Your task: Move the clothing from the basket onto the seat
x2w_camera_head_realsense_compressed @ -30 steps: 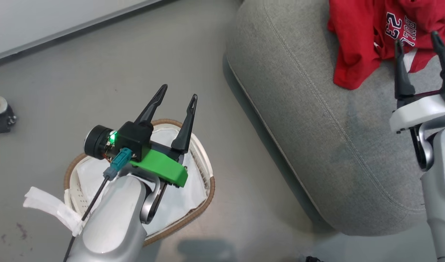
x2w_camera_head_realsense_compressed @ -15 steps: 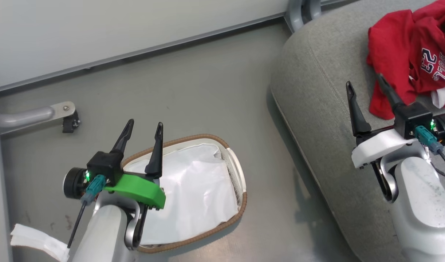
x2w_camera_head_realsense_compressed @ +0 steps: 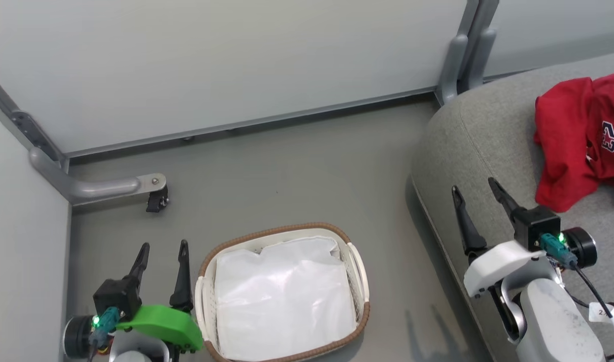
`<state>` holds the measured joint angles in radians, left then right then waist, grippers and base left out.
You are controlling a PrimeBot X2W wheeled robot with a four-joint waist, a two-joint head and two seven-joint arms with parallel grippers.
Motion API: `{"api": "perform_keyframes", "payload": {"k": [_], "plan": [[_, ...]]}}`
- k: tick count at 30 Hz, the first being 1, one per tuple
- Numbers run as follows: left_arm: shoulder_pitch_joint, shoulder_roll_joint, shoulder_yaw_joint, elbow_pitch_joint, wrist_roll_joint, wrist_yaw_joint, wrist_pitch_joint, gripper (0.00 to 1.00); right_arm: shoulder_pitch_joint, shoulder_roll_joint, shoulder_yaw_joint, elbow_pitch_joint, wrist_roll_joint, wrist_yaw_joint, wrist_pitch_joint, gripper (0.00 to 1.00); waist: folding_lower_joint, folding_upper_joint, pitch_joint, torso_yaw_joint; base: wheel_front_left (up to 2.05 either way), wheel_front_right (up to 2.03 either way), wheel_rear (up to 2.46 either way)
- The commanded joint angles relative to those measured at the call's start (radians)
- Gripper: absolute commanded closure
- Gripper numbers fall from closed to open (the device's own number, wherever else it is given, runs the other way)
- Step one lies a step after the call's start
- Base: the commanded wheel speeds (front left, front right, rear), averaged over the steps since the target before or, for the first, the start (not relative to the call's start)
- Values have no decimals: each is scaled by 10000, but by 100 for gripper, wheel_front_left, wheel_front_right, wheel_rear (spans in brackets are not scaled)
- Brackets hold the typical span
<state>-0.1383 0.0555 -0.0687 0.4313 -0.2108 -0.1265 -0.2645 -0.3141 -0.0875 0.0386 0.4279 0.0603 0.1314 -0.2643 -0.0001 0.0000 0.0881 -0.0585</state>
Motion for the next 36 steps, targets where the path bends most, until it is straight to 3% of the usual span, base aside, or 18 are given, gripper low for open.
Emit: {"api": "perform_keyframes", "payload": {"k": [1,14,28,29,36], "plan": [[270,4,141,34,79,53,4,0,285,11,3,60,-3,-15,1,0,1,0,-515,324,0,0,0],[1394,-42,577,-292,-27,214,5,0,1472,219,-94,114,101,-15,1,0,1,0,-971,421,0,0,0],[1385,-34,546,-606,-455,174,5,0,1594,305,-27,74,92,-15,1,0,1,0,-1038,340,0,0,0],[1388,-54,519,-589,-442,207,0,100,1542,326,-22,96,105,0,0,100,1,0,-1038,336,0,0,0],[1317,-86,643,-288,-1076,195,259,100,1595,406,-211,382,818,1,290,100,1,0,-1034,348,0,0,0]]}}
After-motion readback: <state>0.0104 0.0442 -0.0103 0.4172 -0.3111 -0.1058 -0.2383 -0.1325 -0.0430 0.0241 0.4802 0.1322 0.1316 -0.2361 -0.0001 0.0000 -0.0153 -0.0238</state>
